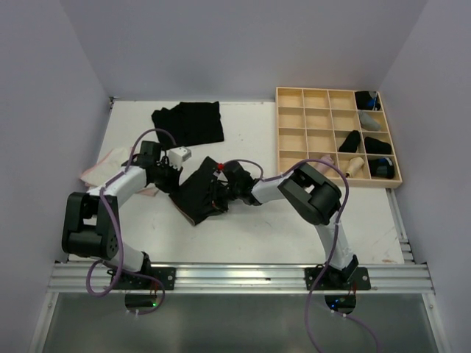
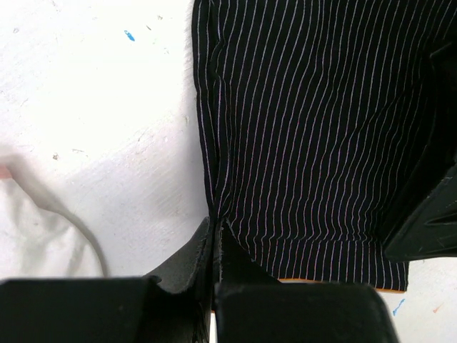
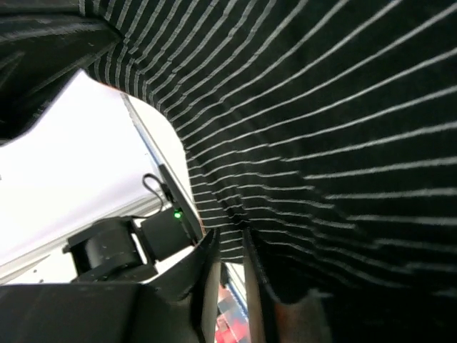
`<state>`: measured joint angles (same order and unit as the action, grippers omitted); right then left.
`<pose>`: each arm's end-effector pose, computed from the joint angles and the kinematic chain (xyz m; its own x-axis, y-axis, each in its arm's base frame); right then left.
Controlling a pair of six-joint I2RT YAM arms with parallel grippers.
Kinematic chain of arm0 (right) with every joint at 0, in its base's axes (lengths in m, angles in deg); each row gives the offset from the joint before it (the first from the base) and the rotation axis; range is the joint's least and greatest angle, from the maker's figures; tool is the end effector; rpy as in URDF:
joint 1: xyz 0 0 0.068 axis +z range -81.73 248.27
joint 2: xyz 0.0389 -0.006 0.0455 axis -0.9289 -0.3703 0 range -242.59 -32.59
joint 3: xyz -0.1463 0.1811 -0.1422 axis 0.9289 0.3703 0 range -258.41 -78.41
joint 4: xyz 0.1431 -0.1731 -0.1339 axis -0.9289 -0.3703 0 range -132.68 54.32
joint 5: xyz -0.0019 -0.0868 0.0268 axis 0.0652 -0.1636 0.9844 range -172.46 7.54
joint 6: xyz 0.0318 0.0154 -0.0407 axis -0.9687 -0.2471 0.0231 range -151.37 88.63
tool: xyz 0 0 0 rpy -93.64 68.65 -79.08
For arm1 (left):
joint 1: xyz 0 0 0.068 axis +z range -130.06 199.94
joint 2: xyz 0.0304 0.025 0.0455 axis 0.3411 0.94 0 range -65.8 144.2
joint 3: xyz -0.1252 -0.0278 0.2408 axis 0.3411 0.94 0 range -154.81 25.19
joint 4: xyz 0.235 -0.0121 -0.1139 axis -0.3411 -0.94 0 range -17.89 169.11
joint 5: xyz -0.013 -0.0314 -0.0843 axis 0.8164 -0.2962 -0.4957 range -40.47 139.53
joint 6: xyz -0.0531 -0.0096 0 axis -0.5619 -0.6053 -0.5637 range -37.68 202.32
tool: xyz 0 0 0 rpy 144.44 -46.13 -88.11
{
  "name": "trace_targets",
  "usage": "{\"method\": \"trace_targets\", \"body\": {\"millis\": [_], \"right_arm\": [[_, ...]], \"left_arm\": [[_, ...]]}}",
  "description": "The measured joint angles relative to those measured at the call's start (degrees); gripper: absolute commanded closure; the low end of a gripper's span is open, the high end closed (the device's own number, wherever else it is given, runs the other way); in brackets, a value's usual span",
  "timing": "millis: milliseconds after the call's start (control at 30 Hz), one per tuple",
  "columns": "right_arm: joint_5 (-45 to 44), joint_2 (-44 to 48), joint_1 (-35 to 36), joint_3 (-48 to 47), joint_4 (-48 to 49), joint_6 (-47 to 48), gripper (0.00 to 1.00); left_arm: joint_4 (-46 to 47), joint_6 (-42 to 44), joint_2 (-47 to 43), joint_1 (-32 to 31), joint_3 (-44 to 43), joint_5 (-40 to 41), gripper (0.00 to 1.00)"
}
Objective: Roll the underwear
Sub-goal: Fold the underwear
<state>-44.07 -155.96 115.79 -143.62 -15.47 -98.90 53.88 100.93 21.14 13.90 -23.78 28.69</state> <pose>0.2712 0.3288 0.0948 -0.9985 -0.0180 0.0516 0.0365 0.4834 0.8746 0.2814 -0.0427 0.1779 -0.7589 0.3801 -0.5287 0.5276 0.8348 -0.1571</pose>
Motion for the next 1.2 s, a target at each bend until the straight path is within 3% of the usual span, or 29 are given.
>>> {"method": "trace_targets", "body": {"millis": [300, 767, 933, 1200], "right_arm": [[-0.33, 2.60, 0.00, 0.00, 0.87, -3.72, 0.74], [0.13, -2.54, -0.46, -2.12, 0.81, -3.63, 0.75], [0.17, -2.62, -1.16, -2.27, 0.92, -3.48, 0.75], [-0.63, 3.82, -7.10, 0.68, -6.36, 1.25, 0.74]], "left_arm": [[0.50, 0.00, -5.35, -2.40, 1.46, 1.88, 1.00], [-1.33, 2.16, -13.88, -16.35, 4.85, 6.78, 1.00], [-4.26, 4.02, -12.04, -20.09, 4.72, 5.73, 1.00], [-8.52, 4.81, 1.55, -20.59, 0.15, 3.82, 1.00]]}}
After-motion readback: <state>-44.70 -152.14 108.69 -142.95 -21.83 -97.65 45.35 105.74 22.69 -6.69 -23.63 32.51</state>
